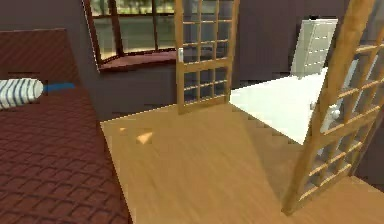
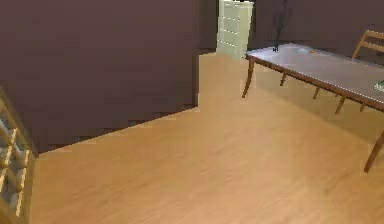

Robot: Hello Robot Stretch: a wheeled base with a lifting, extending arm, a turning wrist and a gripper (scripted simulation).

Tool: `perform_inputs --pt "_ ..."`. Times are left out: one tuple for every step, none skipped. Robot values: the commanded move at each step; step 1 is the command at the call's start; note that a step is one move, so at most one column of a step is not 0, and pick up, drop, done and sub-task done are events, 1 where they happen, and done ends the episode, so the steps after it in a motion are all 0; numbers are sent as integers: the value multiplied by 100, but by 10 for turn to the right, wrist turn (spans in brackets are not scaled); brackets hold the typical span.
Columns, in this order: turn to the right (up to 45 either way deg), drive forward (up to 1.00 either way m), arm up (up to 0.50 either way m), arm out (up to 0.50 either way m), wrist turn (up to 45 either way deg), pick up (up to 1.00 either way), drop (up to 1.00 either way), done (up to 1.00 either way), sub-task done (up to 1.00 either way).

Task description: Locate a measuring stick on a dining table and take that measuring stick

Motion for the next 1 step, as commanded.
perform_inputs --pt "450 0 0 0 0 0 0 0 0"
